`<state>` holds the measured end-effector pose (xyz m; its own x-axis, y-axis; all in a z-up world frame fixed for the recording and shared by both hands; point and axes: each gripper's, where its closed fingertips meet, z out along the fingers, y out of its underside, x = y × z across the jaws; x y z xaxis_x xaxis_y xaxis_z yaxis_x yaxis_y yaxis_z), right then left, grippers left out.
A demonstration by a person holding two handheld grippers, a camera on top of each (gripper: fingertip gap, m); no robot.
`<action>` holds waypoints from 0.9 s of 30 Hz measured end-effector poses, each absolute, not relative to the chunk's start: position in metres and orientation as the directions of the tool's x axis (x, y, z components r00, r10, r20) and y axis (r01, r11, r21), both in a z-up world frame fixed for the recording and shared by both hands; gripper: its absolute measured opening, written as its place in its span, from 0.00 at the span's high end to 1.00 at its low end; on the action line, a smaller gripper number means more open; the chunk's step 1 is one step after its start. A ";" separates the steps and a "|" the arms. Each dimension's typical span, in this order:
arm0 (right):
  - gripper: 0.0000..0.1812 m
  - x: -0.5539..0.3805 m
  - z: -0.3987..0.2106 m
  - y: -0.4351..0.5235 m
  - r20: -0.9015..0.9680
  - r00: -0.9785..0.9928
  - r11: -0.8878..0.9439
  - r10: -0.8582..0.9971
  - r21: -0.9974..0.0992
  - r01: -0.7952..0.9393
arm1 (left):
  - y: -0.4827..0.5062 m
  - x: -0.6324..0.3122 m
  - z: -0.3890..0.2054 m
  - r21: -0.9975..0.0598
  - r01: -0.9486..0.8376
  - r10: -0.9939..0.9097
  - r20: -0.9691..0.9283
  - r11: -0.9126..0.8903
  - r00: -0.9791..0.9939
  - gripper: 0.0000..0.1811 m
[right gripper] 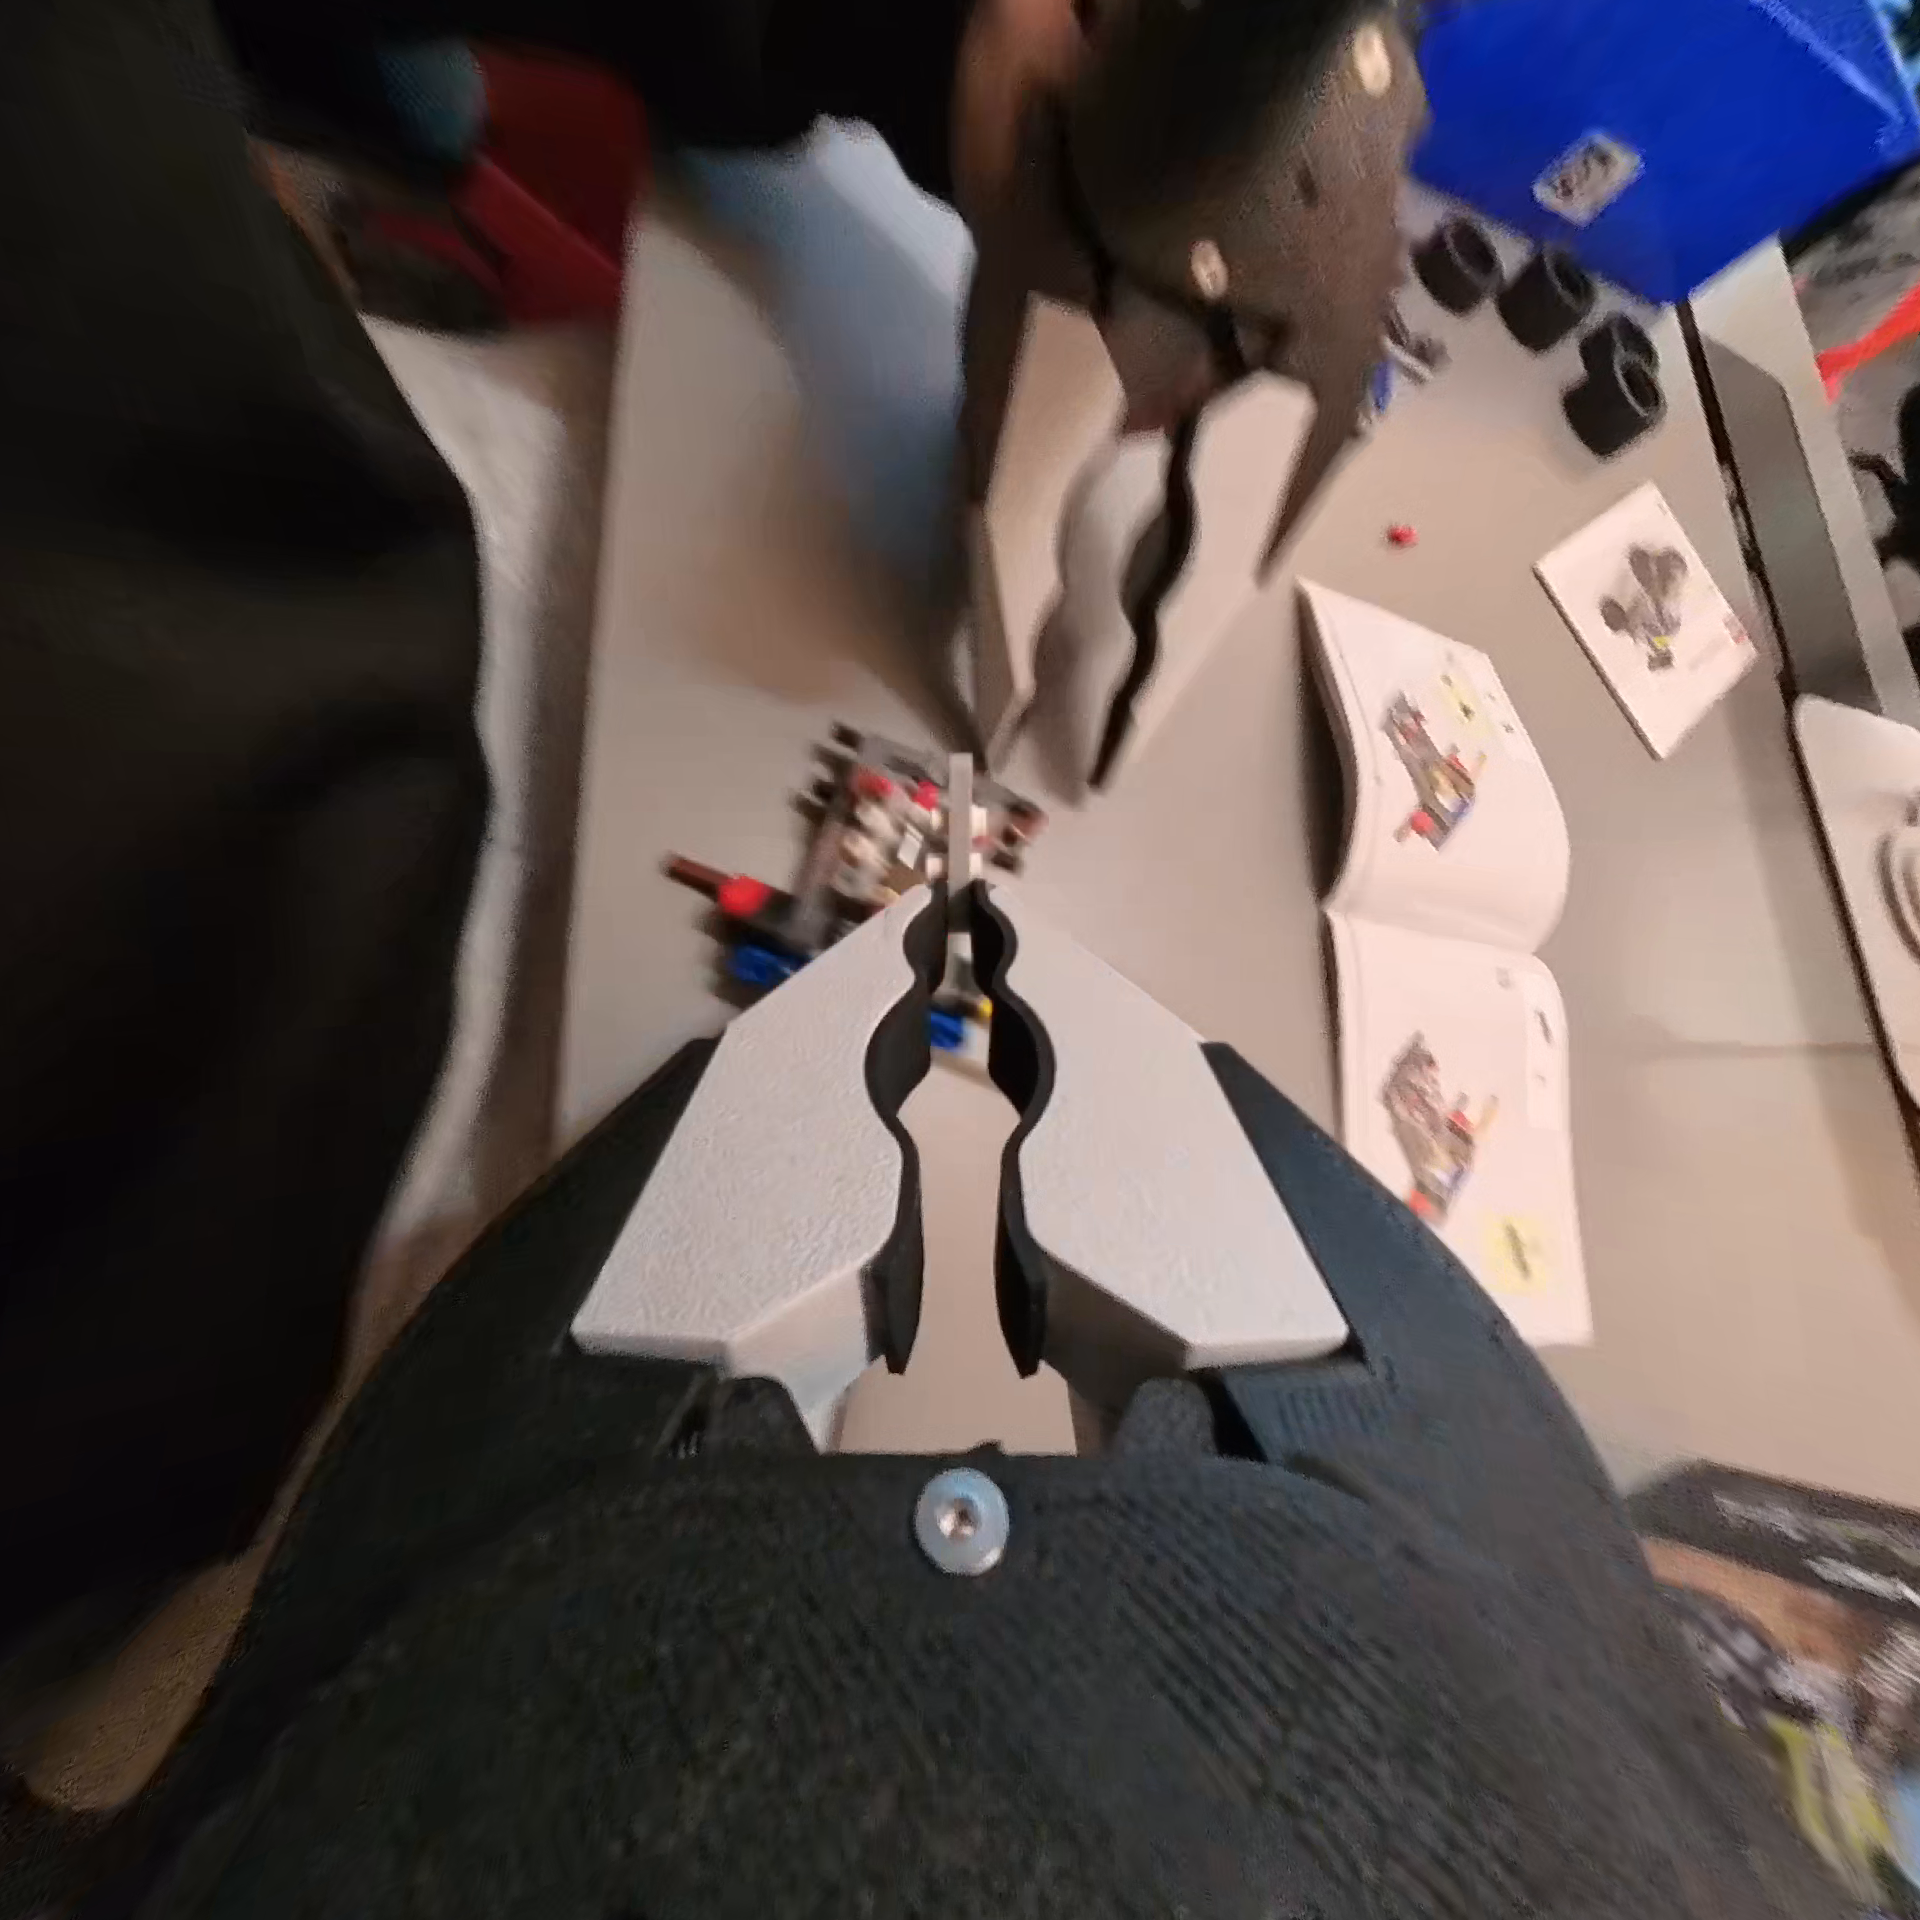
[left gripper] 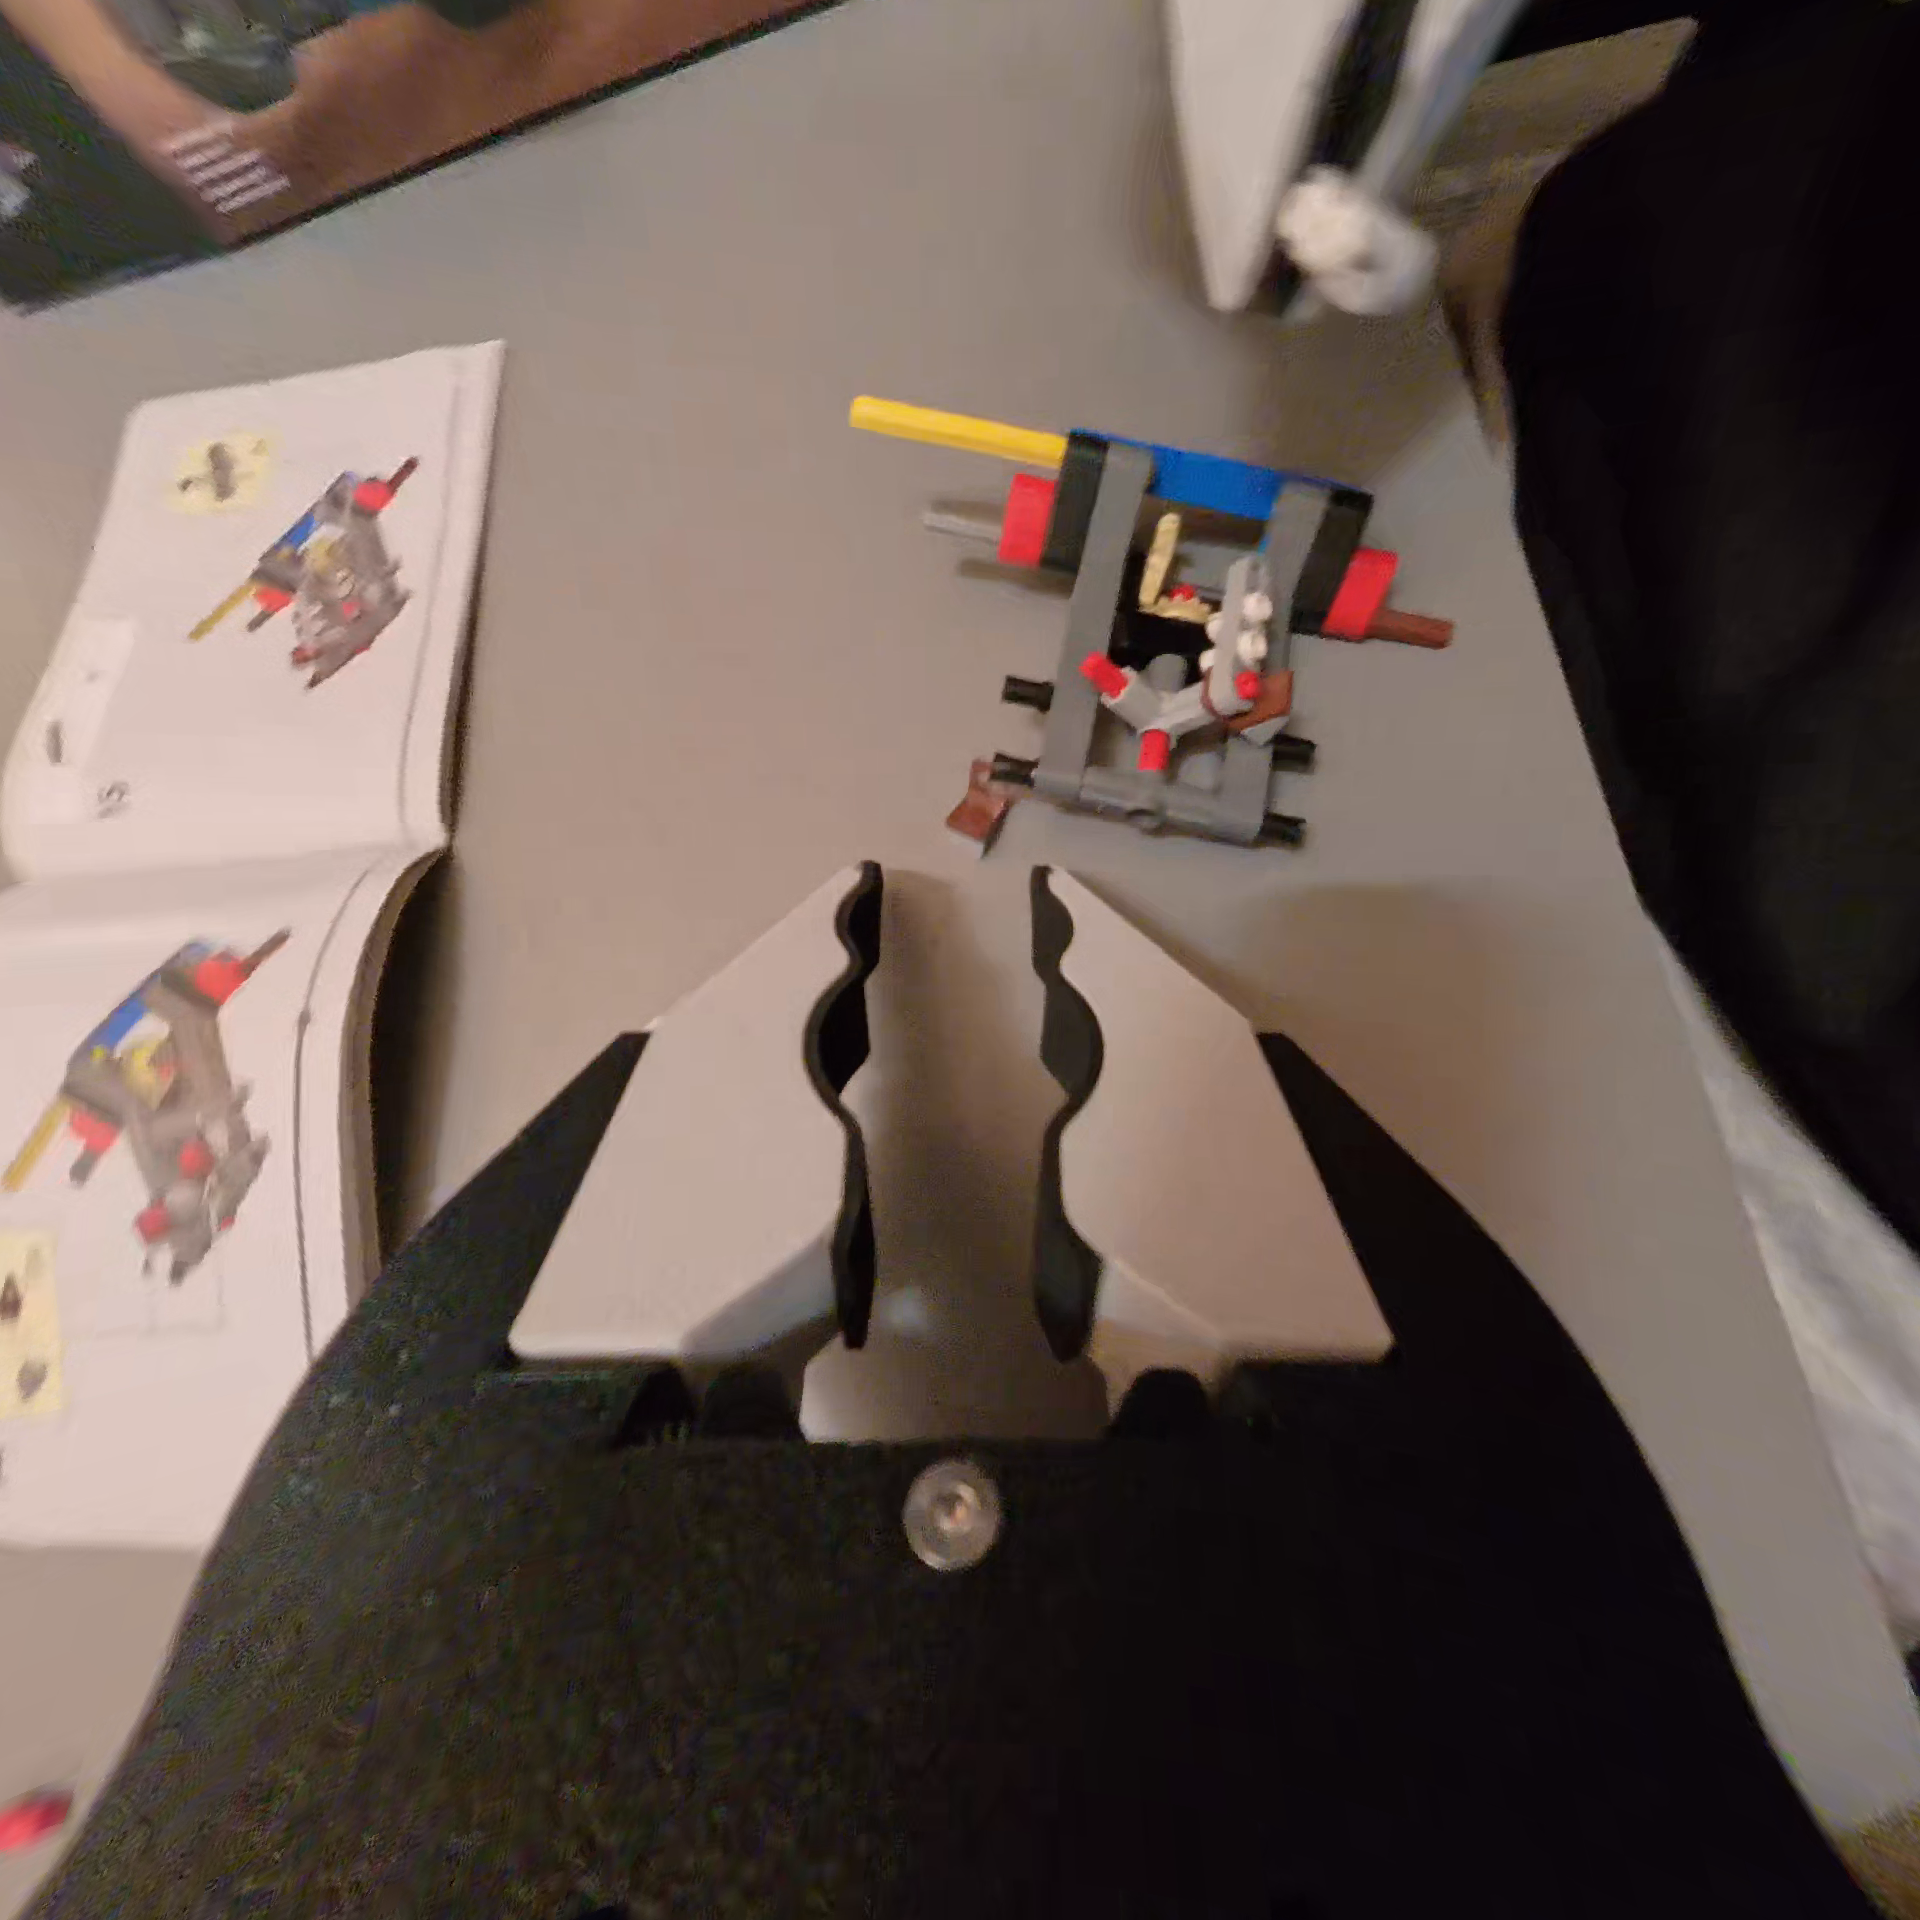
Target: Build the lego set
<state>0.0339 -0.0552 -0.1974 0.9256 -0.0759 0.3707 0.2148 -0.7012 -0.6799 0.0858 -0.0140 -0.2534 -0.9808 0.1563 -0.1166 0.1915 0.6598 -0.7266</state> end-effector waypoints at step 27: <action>1.00 0.031 -0.254 -0.049 0.405 0.914 -0.796 -0.038 -0.565 0.217 | -0.034 0.073 -0.224 -0.551 0.592 0.673 -0.072 0.588 -0.736 1.00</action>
